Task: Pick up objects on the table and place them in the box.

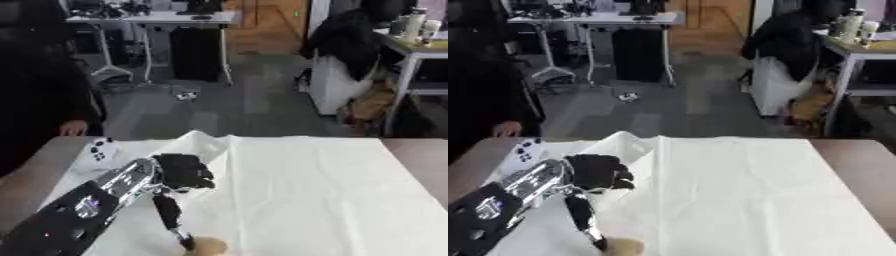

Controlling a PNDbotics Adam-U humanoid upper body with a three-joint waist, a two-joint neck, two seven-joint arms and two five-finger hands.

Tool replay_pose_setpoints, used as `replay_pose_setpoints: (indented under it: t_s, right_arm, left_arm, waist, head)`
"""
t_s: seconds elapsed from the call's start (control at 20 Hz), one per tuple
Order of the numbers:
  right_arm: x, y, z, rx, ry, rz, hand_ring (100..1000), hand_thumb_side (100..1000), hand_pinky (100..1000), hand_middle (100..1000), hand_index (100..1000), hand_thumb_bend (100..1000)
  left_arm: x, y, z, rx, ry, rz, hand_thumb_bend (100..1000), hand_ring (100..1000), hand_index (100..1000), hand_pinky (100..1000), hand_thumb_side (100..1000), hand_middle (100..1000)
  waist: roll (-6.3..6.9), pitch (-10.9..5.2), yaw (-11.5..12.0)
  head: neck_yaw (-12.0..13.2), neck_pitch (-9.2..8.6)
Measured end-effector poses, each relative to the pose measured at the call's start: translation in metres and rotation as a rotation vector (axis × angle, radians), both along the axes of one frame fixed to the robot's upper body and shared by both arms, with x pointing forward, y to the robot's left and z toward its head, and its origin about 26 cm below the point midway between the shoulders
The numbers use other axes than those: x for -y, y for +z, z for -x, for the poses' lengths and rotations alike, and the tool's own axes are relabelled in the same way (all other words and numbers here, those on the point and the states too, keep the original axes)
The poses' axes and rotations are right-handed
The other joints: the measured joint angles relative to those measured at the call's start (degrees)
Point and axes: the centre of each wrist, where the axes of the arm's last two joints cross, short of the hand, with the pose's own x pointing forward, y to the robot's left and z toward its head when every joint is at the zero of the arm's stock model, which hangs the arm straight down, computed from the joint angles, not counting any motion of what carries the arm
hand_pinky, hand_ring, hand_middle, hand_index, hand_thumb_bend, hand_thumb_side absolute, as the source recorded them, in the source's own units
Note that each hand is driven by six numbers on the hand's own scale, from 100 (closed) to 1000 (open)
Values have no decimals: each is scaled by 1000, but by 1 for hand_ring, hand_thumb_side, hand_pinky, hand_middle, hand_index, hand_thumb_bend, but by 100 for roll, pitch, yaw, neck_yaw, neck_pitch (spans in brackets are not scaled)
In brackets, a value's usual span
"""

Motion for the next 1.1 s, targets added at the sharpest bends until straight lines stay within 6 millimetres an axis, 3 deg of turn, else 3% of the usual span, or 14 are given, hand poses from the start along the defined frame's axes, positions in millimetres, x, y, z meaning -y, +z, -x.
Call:
replay_pose_setpoints:
  t_s: [0.1,0.2,0.25,0.3,0.35,0.4,0.45,0.5,0.9,1.1]
  right_arm:
    - [0,0,0,0,-1,-1,292,1000,121,463,575,100]
    - [1,0,0,-1,-3,0,292,1000,120,463,575,100]
    - [1,0,0,-2,-3,1,292,1000,120,463,575,100]
    - [1,0,0,-3,-3,2,292,1000,120,463,575,100]
    - [1,0,0,-4,-3,2,293,1000,121,463,575,100]
    - [1,0,0,-3,-3,3,292,1000,121,463,575,100]
    - [1,0,0,-3,-3,3,293,1000,121,462,575,100]
    - [1,0,0,-3,-3,3,293,1000,121,462,575,100]
    - [1,0,0,-1,-2,5,293,1000,121,462,575,100]
    - [1,0,0,-2,-2,6,293,1000,121,462,574,100]
  left_arm:
    - [0,1,1,-14,-6,39,1000,1000,1000,1000,1000,1000]
    - [4,4,3,-14,-44,83,1000,931,963,1000,1000,919]
    - [7,6,6,-9,-80,106,1000,809,906,797,1000,831]
    - [10,9,9,-6,-113,122,1000,888,936,960,1000,883]
    - [12,10,12,-5,-141,134,1000,684,878,524,1000,761]
    - [15,10,14,-15,-160,144,1000,713,882,568,1000,777]
    - [17,9,15,-33,-171,154,1000,575,867,379,1000,701]
    - [18,6,16,-59,-168,163,1000,537,863,330,1000,674]
    - [22,-2,16,-296,-27,235,1000,527,876,312,1000,666]
    - [27,-5,15,-361,-2,274,1000,613,896,403,1000,725]
  waist:
    - [0,0,1]
    - [-2,0,3]
    - [-2,0,3]
    - [-2,0,4]
    - [-2,0,4]
    - [-1,-1,4]
    - [-1,-1,3]
    - [-1,-2,2]
    - [-1,-2,-17]
    - [-1,-2,-22]
  head:
    - [0,-14]
    - [-2,-13]
    - [-5,-12]
    - [-6,-10]
    - [-7,-9]
    - [-7,-9]
    - [-7,-8]
    - [-7,-8]
    - [-7,14]
    - [-7,15]
